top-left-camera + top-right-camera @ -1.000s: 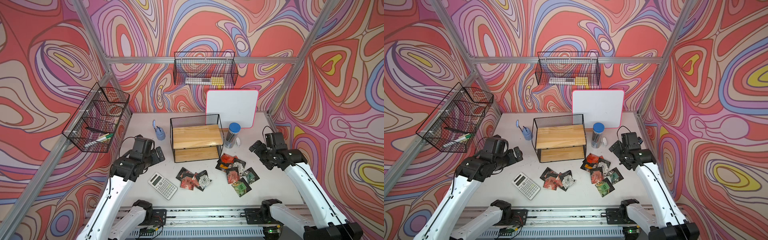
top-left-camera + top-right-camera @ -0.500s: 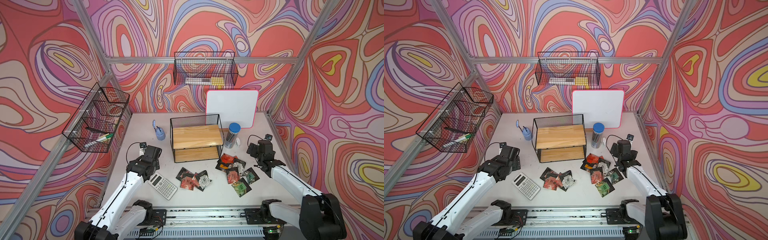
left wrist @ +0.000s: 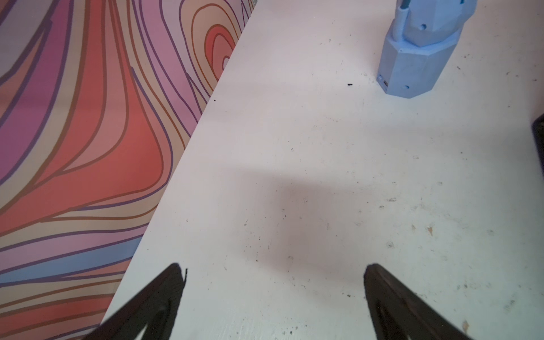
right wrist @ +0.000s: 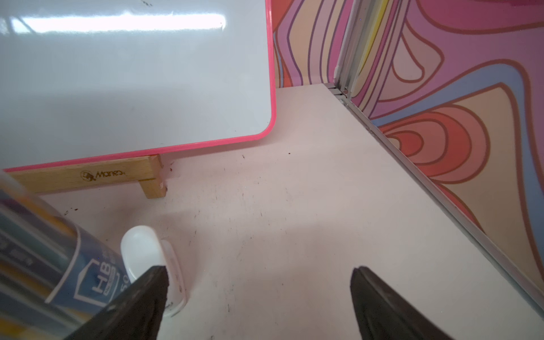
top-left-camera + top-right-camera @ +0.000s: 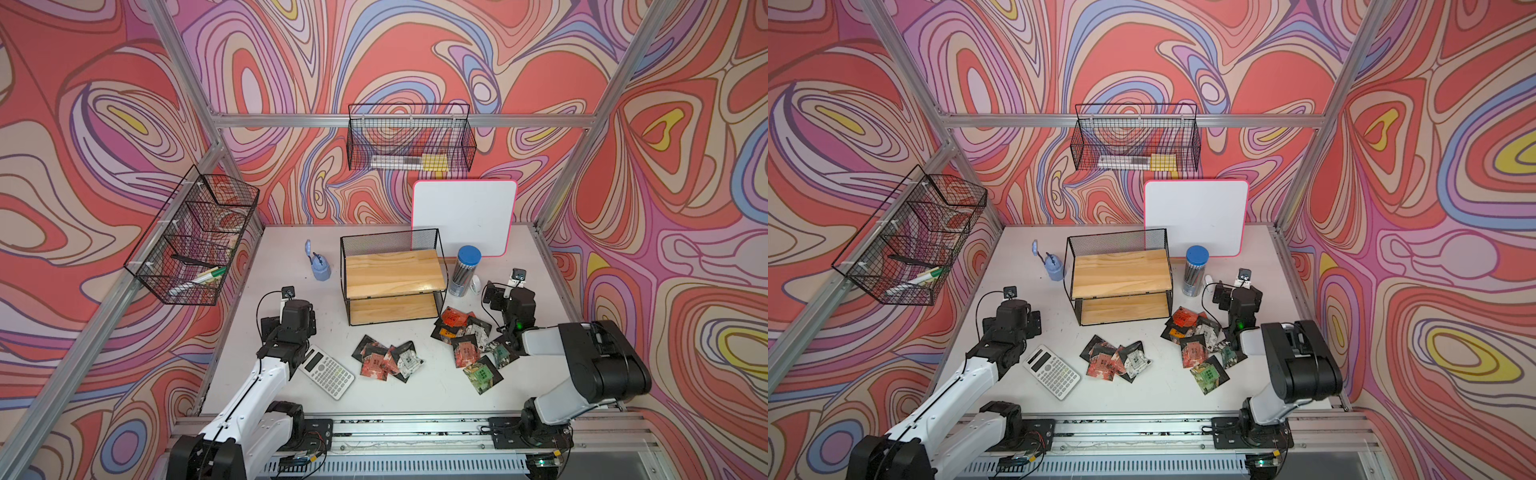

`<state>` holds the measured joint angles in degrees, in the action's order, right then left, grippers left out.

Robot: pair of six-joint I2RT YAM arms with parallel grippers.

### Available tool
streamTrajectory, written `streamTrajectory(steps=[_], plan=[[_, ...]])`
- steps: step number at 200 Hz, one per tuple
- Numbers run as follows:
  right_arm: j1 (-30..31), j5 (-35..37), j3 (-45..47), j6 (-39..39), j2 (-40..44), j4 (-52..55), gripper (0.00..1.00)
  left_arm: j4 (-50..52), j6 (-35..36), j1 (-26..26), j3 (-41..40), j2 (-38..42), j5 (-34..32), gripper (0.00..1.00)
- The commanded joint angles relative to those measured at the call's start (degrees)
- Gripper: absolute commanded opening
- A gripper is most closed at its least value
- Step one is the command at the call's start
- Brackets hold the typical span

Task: Remove the tea bags from the shelf
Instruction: Reset both arms

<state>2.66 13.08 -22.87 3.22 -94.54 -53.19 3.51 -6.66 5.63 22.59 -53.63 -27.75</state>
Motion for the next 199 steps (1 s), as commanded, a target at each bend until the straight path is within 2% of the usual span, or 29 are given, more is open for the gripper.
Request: streamTrajectory(steps=[1,20,38,52,75,87,105,117,135,148,161,174,186,199], plan=[[-0.6,-4.1,-1.1,-1.9,-1.8,-5.4,0.98,-17.7,6.5,-2.3,-4.4,0.8,7.5,0.99],[-0.8,-3.5,-2.6,-1.9,-2.2,-3.6,0.98,-30.7,8.6,-3.3,-8.9,-2.4,10.2,0.99],[-0.8,0.2,-3.2,-0.4,-2.5,-2.5,0.98,-36.4,6.9,-4.3,-9.4,-7.6,7.8,0.99],[-0.9,0.5,-3.1,-0.6,-2.7,-3.2,0.98,-39.0,3.6,-4.6,-7.6,-12.1,9.9,0.99],[-0.9,0.6,-3.2,-0.4,-2.8,-3.2,0.98,-39.1,2.3,-4.6,-1.4,-21.1,18.3,0.99],[-0.8,0.5,-3.2,-0.4,-2.8,-3.2,0.98,-37.2,2.2,-4.6,1.7,-24.3,18.7,0.99],[-0.8,0.5,-3.2,-0.4,-2.8,-3.4,0.98,-41.7,3.1,-4.6,2.1,-27.5,17.7,0.99],[-0.9,0.5,-3.2,-0.5,-2.8,-3.4,0.98,-47.8,3.3,-4.6,0.2,-30.3,17.6,0.99],[-0.8,0.6,-3.2,-0.4,-2.8,-3.4,0.98,-62.9,4.1,-4.6,-4.4,-35.6,17.7,0.99],[-0.9,0.5,-3.2,-0.5,-2.9,-3.4,0.98,-56.3,3.4,-4.6,-3.6,-32.8,18.7,0.99],[-0.9,0.6,-3.2,-0.5,-2.8,-3.4,0.98,-61.5,4.8,-4.5,-3.9,-35.4,19.7,0.99],[-0.8,0.5,-3.2,-0.4,-2.9,-3.4,0.98,-51.4,3.2,-4.7,-0.6,-33.6,18.8,0.99],[-0.9,0.6,-3.3,-0.5,-2.9,-3.5,0.98,-57.4,4.0,-4.7,-1.9,-35.3,18.8,0.99],[-0.9,0.6,-3.2,-0.5,-2.9,-3.4,0.98,-52.5,3.3,-4.7,-0.9,-33.9,19.0,0.99]])
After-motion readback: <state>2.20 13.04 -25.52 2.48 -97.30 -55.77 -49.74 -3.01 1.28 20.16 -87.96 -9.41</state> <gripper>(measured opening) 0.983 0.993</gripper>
